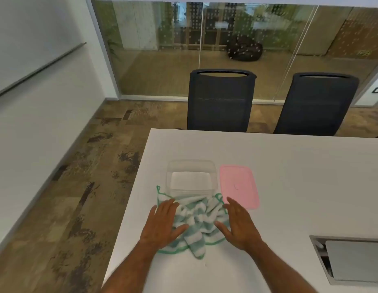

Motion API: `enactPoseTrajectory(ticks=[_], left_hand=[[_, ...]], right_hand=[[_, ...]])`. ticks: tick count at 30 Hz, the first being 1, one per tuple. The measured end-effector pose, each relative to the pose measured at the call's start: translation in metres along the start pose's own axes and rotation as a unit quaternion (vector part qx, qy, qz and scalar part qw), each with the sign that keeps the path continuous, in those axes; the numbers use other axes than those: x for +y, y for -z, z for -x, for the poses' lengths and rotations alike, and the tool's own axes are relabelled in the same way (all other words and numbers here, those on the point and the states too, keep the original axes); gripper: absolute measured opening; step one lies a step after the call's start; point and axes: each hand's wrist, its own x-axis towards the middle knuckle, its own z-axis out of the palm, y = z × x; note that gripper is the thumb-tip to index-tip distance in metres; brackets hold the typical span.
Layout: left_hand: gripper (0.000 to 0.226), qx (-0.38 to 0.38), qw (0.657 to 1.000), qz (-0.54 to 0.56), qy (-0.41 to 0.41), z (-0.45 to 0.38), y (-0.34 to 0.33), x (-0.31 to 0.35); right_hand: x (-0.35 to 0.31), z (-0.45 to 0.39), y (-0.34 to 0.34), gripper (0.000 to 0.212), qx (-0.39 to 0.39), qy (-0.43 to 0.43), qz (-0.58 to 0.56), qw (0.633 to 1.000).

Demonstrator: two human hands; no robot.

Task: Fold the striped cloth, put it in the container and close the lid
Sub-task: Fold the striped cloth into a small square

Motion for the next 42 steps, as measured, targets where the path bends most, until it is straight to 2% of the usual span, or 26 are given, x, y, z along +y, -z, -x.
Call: enactPoseTrajectory(ticks=[1,3,6,11,15,20,23,26,28,31,34,35,36,38,42], left_hand=[[0.069,0.012,1.0,0.012,-0.024,0.003,-0.003,-0.004],[0.055,-0.009,0.998,0.023,-0.056,0.01,-0.001,-0.009],[0.054,-0.124,0.988,0.001,-0.087,0.02,-0.003,-0.016],[0.059,-0.276,0.959,0.046,-0.035,0.028,-0.013,-0.021],[0.064,-0.3,0.952,0.065,-0.011,0.029,-0.018,-0.021],[0.079,-0.309,0.95,0.0,-0.036,0.025,-0.021,-0.023],[0.074,-0.306,0.951,-0.027,-0.04,0.022,-0.021,-0.024],[0.059,-0.283,0.958,-0.042,-0.018,0.022,-0.022,-0.027],[0.046,-0.241,0.969,-0.052,0.001,0.02,-0.021,-0.029],[0.025,-0.164,0.985,-0.043,0.022,0.014,-0.013,-0.031],[0.019,-0.091,0.995,0.008,0.028,0.007,0.0,-0.036],[0.015,-0.066,0.997,0.032,0.026,0.005,0.005,-0.039],[0.013,-0.046,0.997,0.056,0.021,0.002,0.011,-0.042],[0.022,-0.013,0.994,0.105,0.011,-0.004,0.025,-0.049],[0.035,0.111,0.974,0.199,0.009,-0.02,0.054,-0.058]], right_hand=[[0.006,0.004,-0.003,0.067,0.007,0.034,-0.006,0.999],[0.011,0.012,-0.003,0.061,-0.045,0.049,-0.011,0.998],[0.018,0.021,-0.006,0.063,-0.173,0.036,0.017,0.984],[0.02,0.024,-0.008,0.062,-0.28,0.018,0.05,0.959],[0.021,0.022,-0.01,0.067,-0.289,0.021,0.069,0.955],[0.024,0.02,-0.012,0.086,-0.311,0.026,0.123,0.942],[0.028,0.022,-0.015,0.078,-0.3,0.032,0.145,0.942],[0.034,0.022,-0.015,0.054,-0.256,0.038,0.176,0.95],[0.038,0.019,-0.013,0.044,-0.214,0.028,0.177,0.96],[0.044,0.013,-0.005,0.032,-0.14,-0.011,0.128,0.982],[0.047,0.006,0.013,0.013,-0.068,-0.066,0.021,0.995],[0.048,0.003,0.021,0.011,-0.038,-0.073,-0.014,0.997],[0.048,-0.001,0.03,0.017,-0.007,-0.076,-0.046,0.996],[0.051,-0.009,0.051,0.031,0.053,-0.076,-0.093,0.991],[0.058,-0.026,0.092,0.027,0.118,-0.077,-0.142,0.98]])
